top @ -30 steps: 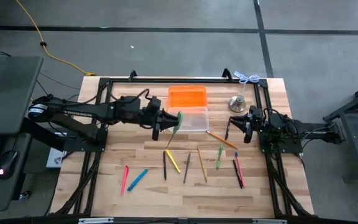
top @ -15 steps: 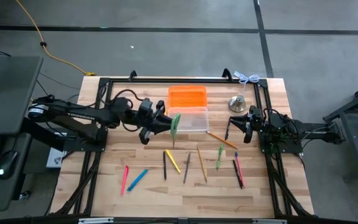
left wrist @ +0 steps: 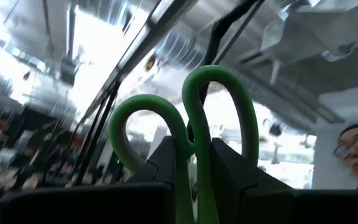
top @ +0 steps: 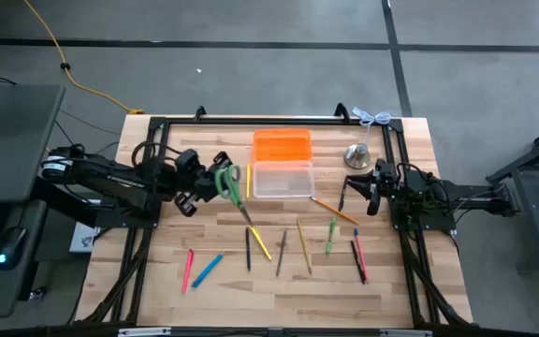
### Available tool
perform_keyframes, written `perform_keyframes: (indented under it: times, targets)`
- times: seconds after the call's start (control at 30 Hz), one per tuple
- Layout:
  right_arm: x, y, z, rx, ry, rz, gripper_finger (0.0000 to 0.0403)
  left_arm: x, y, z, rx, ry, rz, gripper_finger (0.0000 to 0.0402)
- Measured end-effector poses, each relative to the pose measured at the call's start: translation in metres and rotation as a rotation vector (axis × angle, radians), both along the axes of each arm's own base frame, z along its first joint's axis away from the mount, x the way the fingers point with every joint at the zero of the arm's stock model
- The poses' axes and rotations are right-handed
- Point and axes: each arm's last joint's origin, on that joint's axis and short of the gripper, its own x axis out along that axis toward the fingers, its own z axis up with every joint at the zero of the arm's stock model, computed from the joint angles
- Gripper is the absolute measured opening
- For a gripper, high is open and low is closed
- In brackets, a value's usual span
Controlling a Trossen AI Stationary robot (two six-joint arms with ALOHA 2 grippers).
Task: Pick & place school supplies into a supply box
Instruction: Put the green scissors into the orange supply box
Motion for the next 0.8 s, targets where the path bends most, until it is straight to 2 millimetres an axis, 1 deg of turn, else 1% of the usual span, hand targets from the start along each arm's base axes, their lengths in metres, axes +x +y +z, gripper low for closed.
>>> perform_keyframes:
  times: [0.13,0.8]
  targets:
    - [0.0000,0.0000,0.0000,0.000,0.000,0.000,0.0074,-0.0091,0.0002,-0.0067,-0.004,-0.051,0.000,0.0088]
    - [0.0000,0.0000,0.0000,0.000,0.000,0.000,0.0074,-0.0094,0.0009,-0.0082,-0.027,-0.045,0.012,0.0088]
